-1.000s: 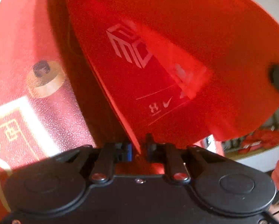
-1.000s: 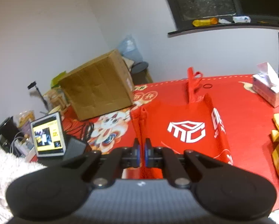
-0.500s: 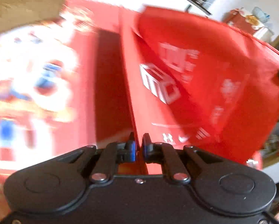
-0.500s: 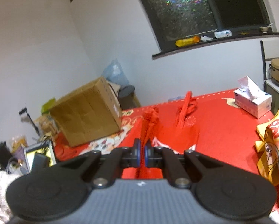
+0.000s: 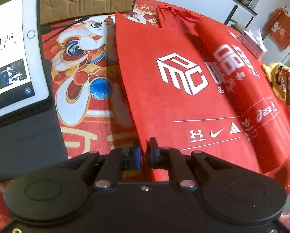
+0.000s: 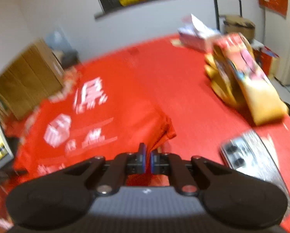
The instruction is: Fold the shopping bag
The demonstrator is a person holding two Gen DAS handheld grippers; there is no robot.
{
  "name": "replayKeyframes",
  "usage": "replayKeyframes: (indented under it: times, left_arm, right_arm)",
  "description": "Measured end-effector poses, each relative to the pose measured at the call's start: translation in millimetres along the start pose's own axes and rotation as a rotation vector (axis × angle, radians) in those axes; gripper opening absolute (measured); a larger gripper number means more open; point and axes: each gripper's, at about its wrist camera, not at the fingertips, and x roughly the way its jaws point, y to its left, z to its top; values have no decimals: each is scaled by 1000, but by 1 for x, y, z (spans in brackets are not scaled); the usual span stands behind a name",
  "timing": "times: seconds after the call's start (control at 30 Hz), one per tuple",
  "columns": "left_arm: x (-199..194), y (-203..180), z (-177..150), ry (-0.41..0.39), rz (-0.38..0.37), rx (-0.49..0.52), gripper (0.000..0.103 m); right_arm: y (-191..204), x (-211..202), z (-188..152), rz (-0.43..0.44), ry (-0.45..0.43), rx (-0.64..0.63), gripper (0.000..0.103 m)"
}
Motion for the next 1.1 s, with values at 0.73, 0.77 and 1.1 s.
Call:
replayKeyframes:
  times: [0.73, 0.77, 1.1]
  left_arm:
    - [-42, -37, 21, -274, -33, 111, 100]
    - [-35, -44, 27, -270, -65, 128, 100]
    - [74, -113, 49, -57, -91, 232, 103]
  right_arm:
    - [18, -30, 15, -271, 6, -230, 91]
    - [21, -30, 18, -245, -1, -241, 91]
    - [59, 6, 40, 120, -78, -389, 59]
